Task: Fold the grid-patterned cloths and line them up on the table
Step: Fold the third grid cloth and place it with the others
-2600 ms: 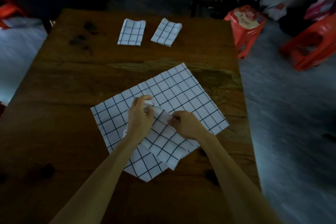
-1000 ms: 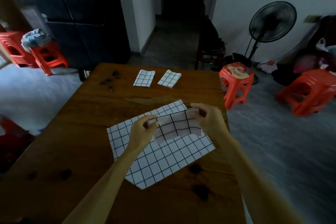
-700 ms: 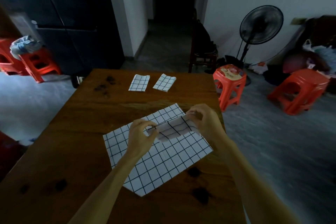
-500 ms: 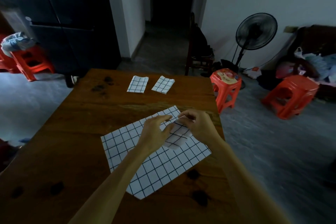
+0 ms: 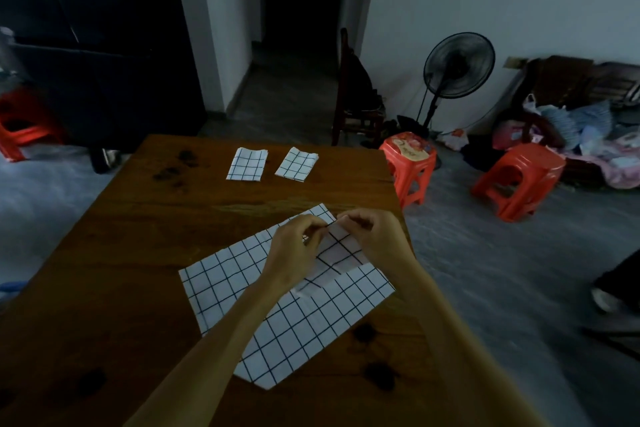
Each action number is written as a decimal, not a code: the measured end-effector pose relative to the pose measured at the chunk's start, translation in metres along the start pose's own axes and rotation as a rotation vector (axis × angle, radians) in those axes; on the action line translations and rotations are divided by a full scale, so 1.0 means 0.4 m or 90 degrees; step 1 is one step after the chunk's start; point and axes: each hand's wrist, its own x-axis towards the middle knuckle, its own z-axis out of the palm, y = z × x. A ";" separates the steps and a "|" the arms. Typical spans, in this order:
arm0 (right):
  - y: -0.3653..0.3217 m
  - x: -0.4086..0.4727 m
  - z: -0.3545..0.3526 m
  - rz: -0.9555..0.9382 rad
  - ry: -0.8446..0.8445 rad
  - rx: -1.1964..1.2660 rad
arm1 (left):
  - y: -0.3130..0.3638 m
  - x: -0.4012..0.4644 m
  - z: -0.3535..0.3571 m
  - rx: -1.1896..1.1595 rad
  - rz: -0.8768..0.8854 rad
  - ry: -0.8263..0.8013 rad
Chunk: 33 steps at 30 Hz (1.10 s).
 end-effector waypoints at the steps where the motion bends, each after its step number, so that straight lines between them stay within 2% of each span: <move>1: -0.001 0.001 0.001 -0.003 0.004 -0.004 | -0.001 0.001 0.000 -0.006 0.000 0.000; 8: -0.010 0.014 0.005 -0.012 0.050 0.013 | -0.019 0.004 -0.003 0.030 0.009 -0.015; 13: -0.020 0.019 0.001 -0.009 -0.034 -0.054 | -0.029 0.010 -0.006 0.010 0.015 0.001; 17: -0.020 0.024 0.003 -0.014 0.029 -0.030 | -0.048 -0.003 -0.010 -0.008 -0.013 -0.047; 26: 0.031 0.043 -0.009 0.020 0.119 -0.061 | -0.162 -0.048 -0.036 0.111 -0.101 -0.125; 29: 0.021 0.039 0.004 -0.005 0.092 -0.068 | -0.140 -0.040 -0.032 0.134 -0.062 -0.083; 33: -0.009 0.032 0.041 -0.069 -0.017 -0.078 | -0.058 0.003 -0.008 0.113 0.010 -0.077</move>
